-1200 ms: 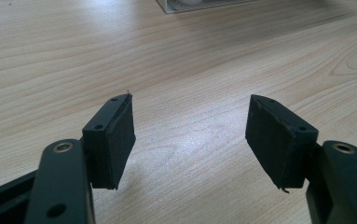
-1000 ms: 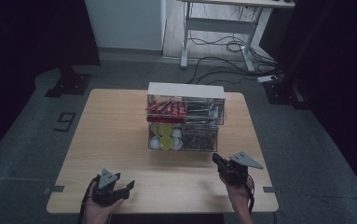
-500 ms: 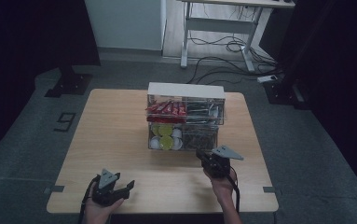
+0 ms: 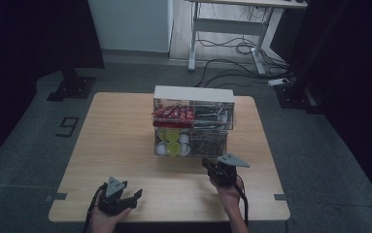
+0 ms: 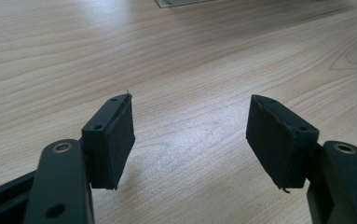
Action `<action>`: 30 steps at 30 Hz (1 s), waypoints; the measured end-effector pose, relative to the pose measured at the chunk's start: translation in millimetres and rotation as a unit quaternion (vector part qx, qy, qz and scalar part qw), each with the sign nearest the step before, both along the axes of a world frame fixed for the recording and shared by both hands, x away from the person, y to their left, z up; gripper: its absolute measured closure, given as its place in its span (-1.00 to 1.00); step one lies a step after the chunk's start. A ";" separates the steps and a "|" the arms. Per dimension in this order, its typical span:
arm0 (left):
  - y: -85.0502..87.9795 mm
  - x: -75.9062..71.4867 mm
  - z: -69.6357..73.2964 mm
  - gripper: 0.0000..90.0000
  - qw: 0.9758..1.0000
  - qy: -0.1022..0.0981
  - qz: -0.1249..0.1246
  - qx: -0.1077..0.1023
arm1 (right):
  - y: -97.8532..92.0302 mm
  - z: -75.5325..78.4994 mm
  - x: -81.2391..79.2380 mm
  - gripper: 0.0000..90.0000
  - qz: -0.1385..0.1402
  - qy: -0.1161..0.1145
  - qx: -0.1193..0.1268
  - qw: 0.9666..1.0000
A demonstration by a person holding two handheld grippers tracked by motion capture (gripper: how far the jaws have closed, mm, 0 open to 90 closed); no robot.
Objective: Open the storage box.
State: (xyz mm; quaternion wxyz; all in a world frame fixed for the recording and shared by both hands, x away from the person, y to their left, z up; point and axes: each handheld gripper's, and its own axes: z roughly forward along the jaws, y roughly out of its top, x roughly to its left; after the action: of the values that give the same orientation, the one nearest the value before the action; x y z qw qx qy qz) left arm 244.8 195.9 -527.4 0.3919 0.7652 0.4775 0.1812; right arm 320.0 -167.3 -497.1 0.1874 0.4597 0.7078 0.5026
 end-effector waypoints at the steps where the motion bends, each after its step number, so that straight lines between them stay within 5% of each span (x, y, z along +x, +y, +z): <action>1: 0.4 -0.1 0.3 -0.28 1.000 0.000 0.000 0.000 | 0.7 -2.8 1.5 0.95 0.000 0.004 -0.002 1.000; 30: 5.0 -1.1 3.0 -0.28 1.000 -0.009 0.011 -0.007 | -13.8 -21.3 13.2 0.95 -0.034 0.023 -0.018 0.999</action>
State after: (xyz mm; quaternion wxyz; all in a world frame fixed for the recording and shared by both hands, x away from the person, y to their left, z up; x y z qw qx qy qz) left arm 243.6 201.0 -524.4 0.3998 0.7555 0.4833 0.1888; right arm 333.2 -181.1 -518.4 0.1966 0.4911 0.7048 0.4726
